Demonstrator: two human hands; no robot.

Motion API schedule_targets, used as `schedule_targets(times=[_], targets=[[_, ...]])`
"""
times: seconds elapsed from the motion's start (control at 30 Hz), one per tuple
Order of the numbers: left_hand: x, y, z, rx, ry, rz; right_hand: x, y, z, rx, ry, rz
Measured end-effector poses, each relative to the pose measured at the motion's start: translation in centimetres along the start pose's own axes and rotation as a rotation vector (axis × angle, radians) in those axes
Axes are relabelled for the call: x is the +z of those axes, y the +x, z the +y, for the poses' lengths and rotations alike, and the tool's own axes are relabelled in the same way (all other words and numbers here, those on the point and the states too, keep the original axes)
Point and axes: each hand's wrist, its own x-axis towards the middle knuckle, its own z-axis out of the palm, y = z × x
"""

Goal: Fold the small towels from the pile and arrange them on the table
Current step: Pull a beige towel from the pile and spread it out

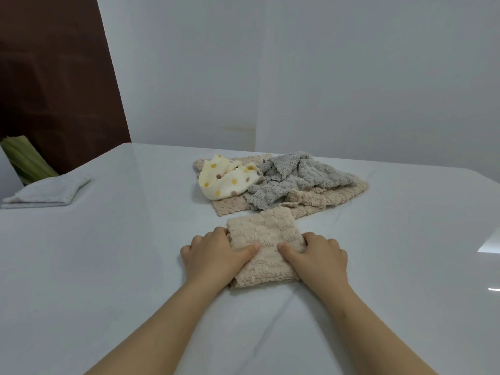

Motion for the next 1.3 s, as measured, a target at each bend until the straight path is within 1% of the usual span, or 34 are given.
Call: schedule_targets(times=[0.07,0.13,0.23,0.3,0.37,0.4,0.5,0.6,0.73,0.8,0.93,1.1,1.17,1.3], targets=[[-0.1,-0.2,-0.1,0.034,-0.017,0.005,0.0,0.0,0.2,-0.035,0.065,0.007],[0.2,-0.4,-0.4,0.083,-0.1,0.032,-0.1,-0.1,0.4,-0.079,0.193,0.009],[0.2,-0.4,-0.6,0.12,-0.441,0.015,-0.2,-0.3,0.4,-0.103,0.481,-0.038],[0.0,-0.2,-0.4,0.121,-0.689,0.002,-0.3,-0.3,0.2,-0.108,0.608,-0.047],[-0.1,0.4,-0.5,0.13,-0.86,-0.022,-0.2,0.2,0.3,-0.097,0.708,-0.053],[-0.1,0.6,-0.4,0.137,-0.902,-0.037,-0.1,0.5,0.3,-0.082,0.751,-0.067],[0.3,1.5,-0.8,0.175,-0.863,-0.019,0.2,1.1,0.7,-0.069,0.817,-0.12],[0.8,2.0,-1.2,0.145,-0.867,-0.025,0.4,1.4,0.8,-0.088,0.819,-0.148],[0.5,2.0,-1.3,0.076,-0.981,-0.145,0.3,1.4,0.9,-0.083,0.76,-0.176],[0.2,2.1,-1.0,0.056,-0.961,-0.211,0.2,1.6,0.9,-0.046,0.739,-0.213],[-1.1,2.3,-0.2,-0.049,-0.984,-0.344,-0.5,2.2,0.4,0.071,0.765,-0.305],[-2.8,2.3,0.7,-0.119,-0.995,-0.409,-2.1,2.3,-0.8,0.22,0.818,-0.407],[-3.4,2.4,1.5,-0.114,-1.0,-0.41,-3.0,2.4,-1.0,0.262,0.859,-0.407],[-4.5,3.3,3.4,-0.076,-1.001,-0.431,-5.1,3.0,-0.9,0.285,0.896,-0.349]])
